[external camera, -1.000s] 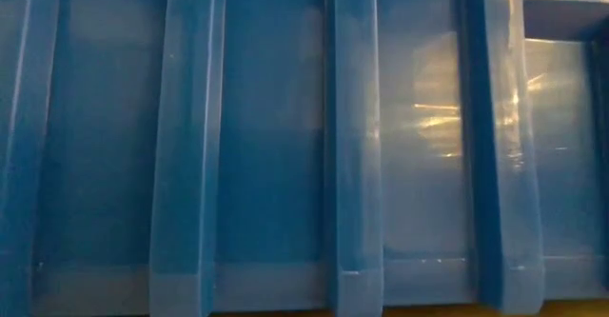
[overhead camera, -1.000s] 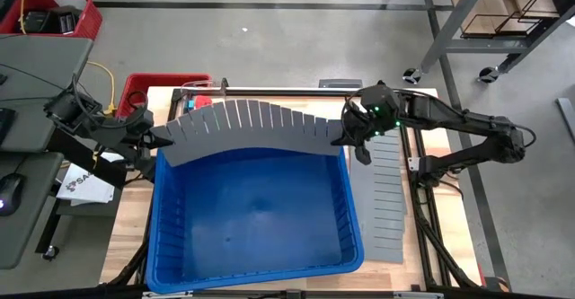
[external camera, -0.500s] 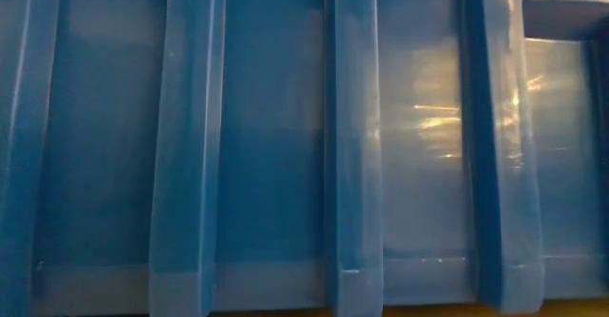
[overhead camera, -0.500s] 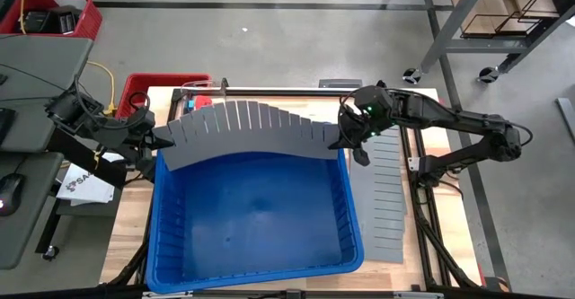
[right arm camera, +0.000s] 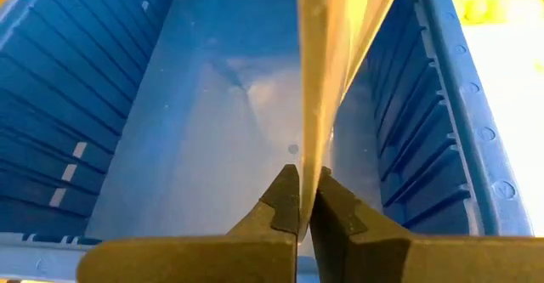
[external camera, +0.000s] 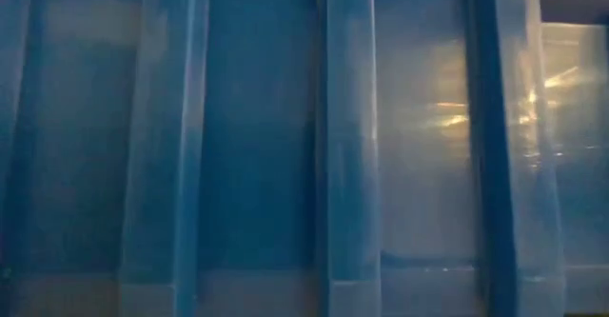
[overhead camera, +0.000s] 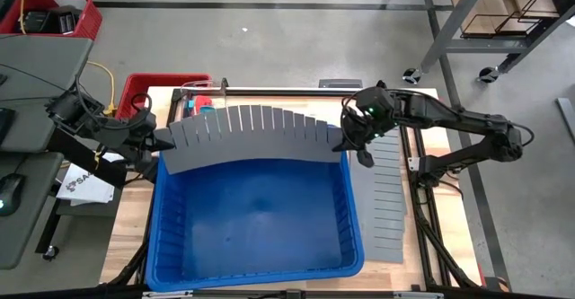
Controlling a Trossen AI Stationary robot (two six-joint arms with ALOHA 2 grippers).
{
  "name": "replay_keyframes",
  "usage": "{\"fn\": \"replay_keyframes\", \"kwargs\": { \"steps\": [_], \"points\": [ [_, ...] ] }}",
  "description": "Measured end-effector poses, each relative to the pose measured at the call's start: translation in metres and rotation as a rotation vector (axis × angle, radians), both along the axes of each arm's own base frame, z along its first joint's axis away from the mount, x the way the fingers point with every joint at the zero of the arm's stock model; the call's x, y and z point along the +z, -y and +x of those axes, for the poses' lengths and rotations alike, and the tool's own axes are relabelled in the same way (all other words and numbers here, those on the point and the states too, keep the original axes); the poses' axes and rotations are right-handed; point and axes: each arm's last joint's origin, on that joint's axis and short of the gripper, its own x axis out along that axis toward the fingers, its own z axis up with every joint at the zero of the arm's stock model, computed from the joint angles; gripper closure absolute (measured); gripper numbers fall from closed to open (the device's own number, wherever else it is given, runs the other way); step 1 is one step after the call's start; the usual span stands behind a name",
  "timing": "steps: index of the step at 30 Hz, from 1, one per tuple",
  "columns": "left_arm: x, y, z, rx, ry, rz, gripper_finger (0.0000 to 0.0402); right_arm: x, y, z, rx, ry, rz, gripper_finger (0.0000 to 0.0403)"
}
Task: Sort blocks
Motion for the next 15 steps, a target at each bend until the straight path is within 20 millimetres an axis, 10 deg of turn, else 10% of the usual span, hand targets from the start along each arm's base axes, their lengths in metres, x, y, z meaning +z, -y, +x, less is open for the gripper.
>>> {"fn": "replay_keyframes", "kwargs": {
  "steps": [15],
  "points": [
    [-0.001, 0.012, 0.017, -0.226, -0.108, 0.135, 0.0401, 0.014, -0.007, -0.019, -0.048, 0.032, 0.050, 0.0403]
  ]
}}
